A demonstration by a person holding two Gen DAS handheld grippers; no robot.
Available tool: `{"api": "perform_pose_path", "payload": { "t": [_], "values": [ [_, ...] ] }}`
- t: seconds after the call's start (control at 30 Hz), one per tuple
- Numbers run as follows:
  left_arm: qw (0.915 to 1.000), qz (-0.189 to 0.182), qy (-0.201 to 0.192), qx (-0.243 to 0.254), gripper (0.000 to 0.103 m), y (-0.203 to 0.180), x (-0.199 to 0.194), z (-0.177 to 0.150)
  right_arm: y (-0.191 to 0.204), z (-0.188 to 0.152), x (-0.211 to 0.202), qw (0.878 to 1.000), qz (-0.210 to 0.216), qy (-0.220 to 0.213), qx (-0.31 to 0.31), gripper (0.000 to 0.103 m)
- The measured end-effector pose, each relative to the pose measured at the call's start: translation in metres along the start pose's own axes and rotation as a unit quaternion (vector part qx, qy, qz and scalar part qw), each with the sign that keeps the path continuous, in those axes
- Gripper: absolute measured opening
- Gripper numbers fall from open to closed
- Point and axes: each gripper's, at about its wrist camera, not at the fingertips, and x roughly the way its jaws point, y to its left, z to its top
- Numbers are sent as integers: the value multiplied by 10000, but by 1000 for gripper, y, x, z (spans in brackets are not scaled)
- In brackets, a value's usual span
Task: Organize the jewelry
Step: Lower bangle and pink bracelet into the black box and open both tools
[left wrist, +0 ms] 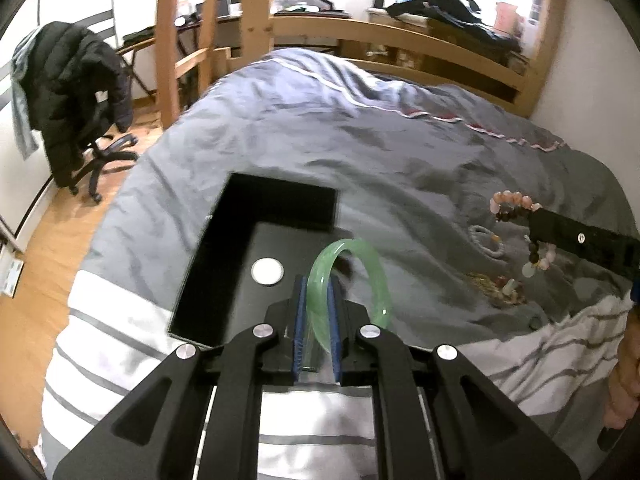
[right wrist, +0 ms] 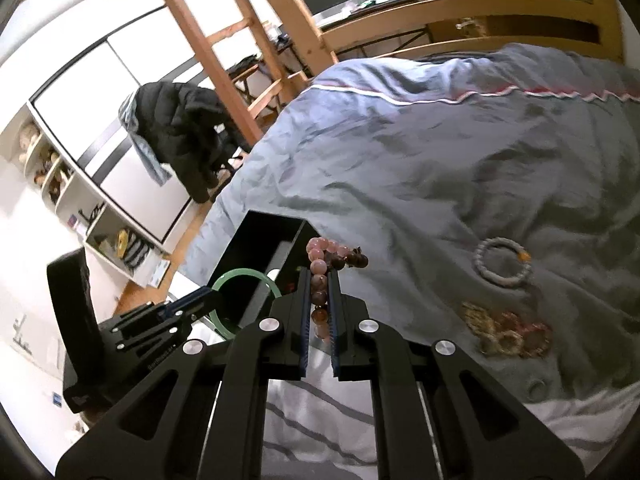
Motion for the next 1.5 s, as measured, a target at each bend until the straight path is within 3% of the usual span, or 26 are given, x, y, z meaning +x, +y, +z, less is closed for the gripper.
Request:
{"api": "perform_pose_path", "payload": {
  "t": [0.4,0.73,1.17,1.37,1.4,1.47,1.5],
  "values": [
    [9988,439,188,-101,11,33,14,3,71,8,79,9951,-164,438,-875,9],
    [9958,732,380,-392,11,62,25,2,97,3,128,9913,-113,740,-1086,9],
    [9929,767,585,-695,12,75,31,2,94,-8,151,9904,96,1038,-905,10],
    [9934,779,370,-757,12,76,22,4,91,-1,137,9925,251,920,-759,14],
    [9939,709,318,-787,13,76,19,4,90,0,133,9930,231,887,-741,18],
    [9944,641,237,-803,32,75,15,4,86,2,125,9944,174,777,-701,46],
    [9946,638,167,-807,56,74,13,4,83,3,119,9954,138,679,-667,56]
  ]
}}
